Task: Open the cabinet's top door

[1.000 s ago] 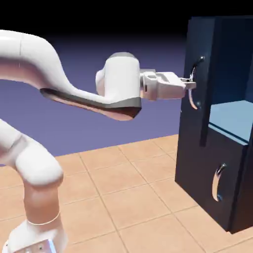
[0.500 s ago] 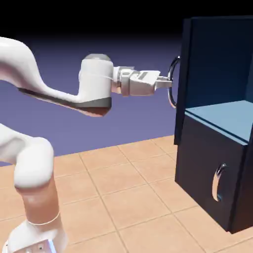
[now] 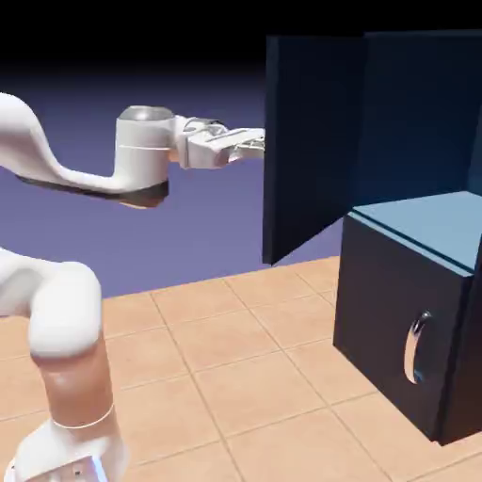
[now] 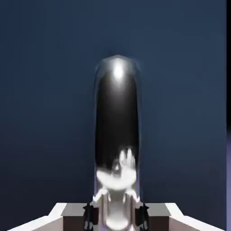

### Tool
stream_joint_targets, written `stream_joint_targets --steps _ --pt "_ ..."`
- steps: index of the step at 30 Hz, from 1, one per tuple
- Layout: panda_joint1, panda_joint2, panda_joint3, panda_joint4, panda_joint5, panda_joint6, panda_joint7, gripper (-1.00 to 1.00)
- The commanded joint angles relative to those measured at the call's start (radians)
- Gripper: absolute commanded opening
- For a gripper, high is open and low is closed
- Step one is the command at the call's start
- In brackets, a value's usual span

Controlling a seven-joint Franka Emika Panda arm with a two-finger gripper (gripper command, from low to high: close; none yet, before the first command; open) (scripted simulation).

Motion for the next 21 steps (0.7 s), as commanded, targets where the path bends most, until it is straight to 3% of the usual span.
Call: stream_joint_targets --steps 1,12,20,21 --pt "-0.008 0.011 0.035 0.020 0.031 -0.045 -0.002 -1.00" --pt "-0.238 0.176 0.430 0.333 0.265 -0.498 0.010 -1.00" --pt "-0.512 0.230 0.701 0.575 0.356 -0.727 0.004 -1.00" --pt "-0.512 0.230 0.701 0.575 0.356 -0.727 0.004 1.00"
